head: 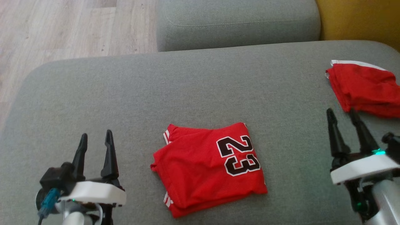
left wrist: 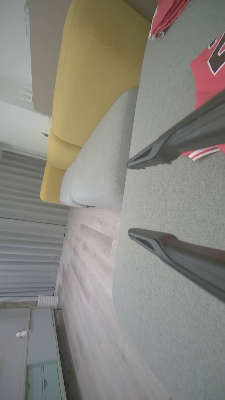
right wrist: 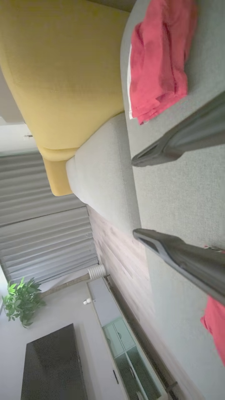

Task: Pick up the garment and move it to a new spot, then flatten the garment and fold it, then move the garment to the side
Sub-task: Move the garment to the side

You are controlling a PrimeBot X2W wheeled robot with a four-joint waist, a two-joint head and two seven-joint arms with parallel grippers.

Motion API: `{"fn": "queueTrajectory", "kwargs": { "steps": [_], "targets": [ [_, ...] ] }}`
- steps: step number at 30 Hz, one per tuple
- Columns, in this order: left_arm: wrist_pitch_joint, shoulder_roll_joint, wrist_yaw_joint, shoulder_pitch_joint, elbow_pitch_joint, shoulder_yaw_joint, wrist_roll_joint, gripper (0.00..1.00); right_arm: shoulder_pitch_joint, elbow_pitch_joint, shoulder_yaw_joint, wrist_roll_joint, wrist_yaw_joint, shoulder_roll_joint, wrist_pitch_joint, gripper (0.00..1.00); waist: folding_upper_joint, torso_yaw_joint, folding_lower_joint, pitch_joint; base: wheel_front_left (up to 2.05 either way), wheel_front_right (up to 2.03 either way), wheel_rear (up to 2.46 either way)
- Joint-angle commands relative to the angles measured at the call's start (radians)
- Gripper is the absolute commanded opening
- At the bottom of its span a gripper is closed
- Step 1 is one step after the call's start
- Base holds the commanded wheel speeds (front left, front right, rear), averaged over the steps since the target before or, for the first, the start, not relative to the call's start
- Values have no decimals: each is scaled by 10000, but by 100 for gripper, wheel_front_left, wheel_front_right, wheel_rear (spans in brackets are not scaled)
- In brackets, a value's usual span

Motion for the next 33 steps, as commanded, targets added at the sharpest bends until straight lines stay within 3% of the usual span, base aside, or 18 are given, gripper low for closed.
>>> {"fn": "queueTrajectory", "kwargs": {
  "steps": [1, 10, 16, 21, 29, 33],
  "targets": [
    [-122, -7, -89, -320, -322, 495, 129, 100, -194, -182, 121, -125, -7, -83, -98, 100, 0, 43, 0, 5, 0, 0, 0],
    [-122, -236, -352, -366, -304, 608, 438, 100, -621, 268, 474, -272, -7, 4, 655, 100, 0, 400, 0, -14, 0, 0, 0],
    [-122, -318, -477, -439, -218, 464, 573, 100, -1629, 1279, 1327, 95, -7, 757, 2912, 100, 0, 903, 0, 30, 0, 0, 0],
    [-122, -352, -509, -514, -139, 378, 582, 100, -2271, 2312, 1472, 429, -7, 1383, 4788, 100, 0, 1337, 0, 91, 0, 0, 0],
    [-122, -383, -583, -602, 51, 325, 518, 100, -2728, 4556, 772, -14, -7, 1796, 7565, 100, 0, 2056, 0, 108, 0, 0, 0],
    [-122, -389, -597, -547, 68, 380, 525, 100, -2635, 4964, 371, -154, -7, 2138, 8389, 100, 0, 2219, 0, 140, 0, 0, 0]
  ]
}}
